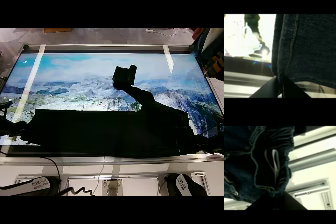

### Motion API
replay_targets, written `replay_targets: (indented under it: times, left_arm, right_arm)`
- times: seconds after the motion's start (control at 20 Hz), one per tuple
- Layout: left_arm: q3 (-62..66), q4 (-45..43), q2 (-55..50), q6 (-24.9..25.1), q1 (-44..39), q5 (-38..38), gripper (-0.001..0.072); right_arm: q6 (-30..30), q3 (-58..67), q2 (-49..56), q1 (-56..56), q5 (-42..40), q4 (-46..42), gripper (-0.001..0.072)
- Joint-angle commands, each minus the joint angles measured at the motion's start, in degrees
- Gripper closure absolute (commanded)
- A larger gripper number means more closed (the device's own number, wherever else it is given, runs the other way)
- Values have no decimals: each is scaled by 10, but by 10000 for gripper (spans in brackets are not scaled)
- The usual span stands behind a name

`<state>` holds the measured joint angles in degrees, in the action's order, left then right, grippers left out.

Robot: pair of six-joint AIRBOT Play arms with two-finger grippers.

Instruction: Fold the clothes and pants, and hang the long-sleeved shirts on hangers.

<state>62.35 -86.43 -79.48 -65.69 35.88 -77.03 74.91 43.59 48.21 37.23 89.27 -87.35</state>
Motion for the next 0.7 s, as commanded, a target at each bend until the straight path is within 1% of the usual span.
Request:
replay_targets:
  times: [0.0, 0.2, 0.3, 0.35, 0.4, 0.45, 0.5, 0.55, 0.6, 0.65]
  left_arm:
    - [-25, -30, 0, 3, 5, -3, 694]
    - [-25, -39, 0, -1, 32, -2, 693]
    - [-25, -14, 0, -1, 49, -2, 693]
    - [-25, 2, 0, -1, 55, 0, 684]
    - [-25, 10, 0, -1, 59, 4, 674]
    - [-25, 12, 0, -1, 60, 5, 622]
    - [-25, 12, 0, -1, 60, 5, 461]
    - [-25, 12, 0, -1, 60, 5, 180]
    - [-25, 12, 0, -1, 60, 5, 16]
    - [-25, 12, 0, -2, 60, 4, 3]
  right_arm:
    - [-5, -2, -7, 0, 12, 0, 675]
    - [-5, -2, -7, 0, 26, 1, 675]
    - [-5, -2, -7, 0, 48, 1, 674]
    - [-5, -2, -7, 0, 45, 2, 673]
    - [-5, -2, -7, 0, 38, 4, 612]
    - [-5, -2, -7, 0, 28, 3, 406]
    - [-5, -2, -7, 0, 10, 4, 161]
    - [-5, -2, -7, 0, -8, 4, 48]
    - [-4, -2, -7, 0, -29, 3, 40]
    - [-4, -1, -7, 0, -45, 4, 40]
